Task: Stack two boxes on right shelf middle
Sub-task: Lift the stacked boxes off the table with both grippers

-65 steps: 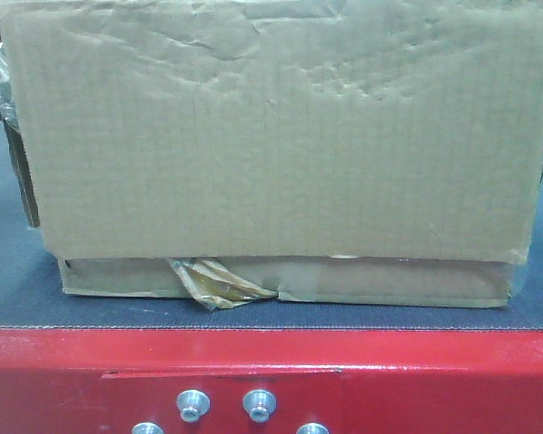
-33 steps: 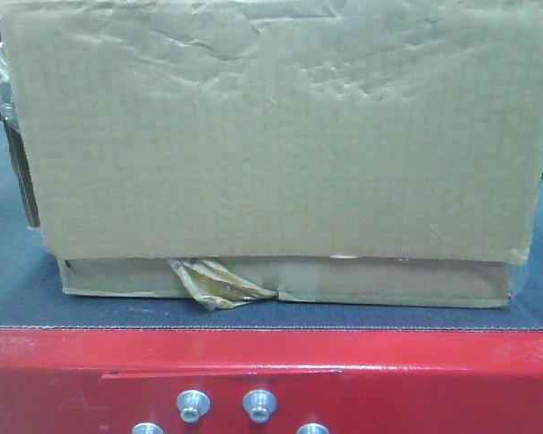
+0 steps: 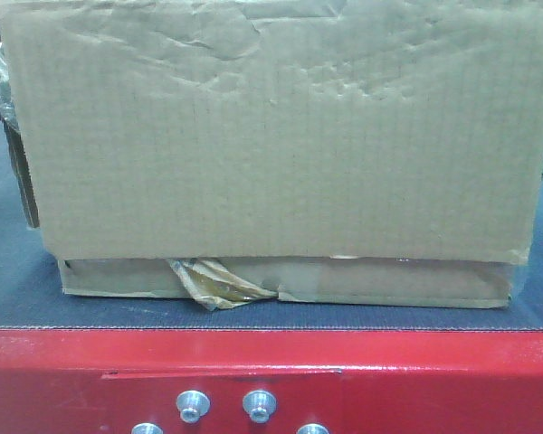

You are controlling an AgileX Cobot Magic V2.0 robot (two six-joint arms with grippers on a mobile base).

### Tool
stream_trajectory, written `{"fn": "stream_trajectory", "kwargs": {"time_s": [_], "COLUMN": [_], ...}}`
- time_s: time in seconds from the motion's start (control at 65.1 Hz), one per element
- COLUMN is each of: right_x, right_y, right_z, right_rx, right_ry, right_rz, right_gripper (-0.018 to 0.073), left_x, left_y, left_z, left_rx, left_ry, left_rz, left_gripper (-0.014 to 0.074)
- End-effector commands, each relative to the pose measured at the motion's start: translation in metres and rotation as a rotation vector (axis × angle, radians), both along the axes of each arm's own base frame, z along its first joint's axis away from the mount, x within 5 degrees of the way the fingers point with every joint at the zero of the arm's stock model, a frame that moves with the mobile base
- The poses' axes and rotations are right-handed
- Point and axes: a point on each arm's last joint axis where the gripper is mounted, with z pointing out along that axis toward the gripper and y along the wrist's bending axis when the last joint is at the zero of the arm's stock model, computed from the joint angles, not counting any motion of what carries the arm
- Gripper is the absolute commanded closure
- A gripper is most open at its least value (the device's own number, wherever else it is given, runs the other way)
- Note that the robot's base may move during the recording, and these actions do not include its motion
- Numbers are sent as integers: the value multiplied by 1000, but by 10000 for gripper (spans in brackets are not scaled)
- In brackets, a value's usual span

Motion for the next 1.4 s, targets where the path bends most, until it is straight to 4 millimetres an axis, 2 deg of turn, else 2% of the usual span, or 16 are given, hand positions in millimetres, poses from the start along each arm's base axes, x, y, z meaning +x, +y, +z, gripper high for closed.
{"fn": "stream_trajectory", "kwargs": {"time_s": [0.0,0.046,0.108,0.169,0.276,0.292,0.445,0.568,0.691,0.845,1.121,1.244,1.382], "right_x": [-2,-2,-1,1,3,3,-3,-9,-15,-22,-23,-24,-24], "right_y": [-1,-1,-1,0,-2,-2,6,16,15,8,6,4,3], "right_z": [1,1,0,-3,-6,-6,4,20,36,68,133,153,159], "right_rx": [-13,-17,-20,-20,-83,-96,-163,-127,-99,-113,-66,-63,-72], "right_ry": [-10,-11,-7,1,-7,-11,-66,-169,-256,-420,-734,-846,-886], "right_rz": [8,8,-5,-8,-48,-57,-81,-46,-43,-42,-42,-38,-51], "right_gripper": [347,356,411,504,708,731,713,713,713,713,713,713,713], "left_x": [-1,-1,-1,0,0,0,-4,-14,-25,-35,-33,-34,-32], "left_y": [1,1,1,-1,-2,-1,-6,-8,-5,0,6,8,9], "left_z": [2,2,2,0,-1,-1,8,24,44,79,134,145,149], "left_rx": [-2,-4,-18,-23,-21,-19,20,76,51,4,-22,-21,-12], "left_ry": [-8,-8,-5,-1,-2,-2,-60,-138,-188,-310,-615,-671,-723], "left_rz": [3,6,22,34,51,52,120,121,118,120,110,109,100], "left_gripper": [292,309,363,465,702,706,708,708,708,708,708,708,708]}}
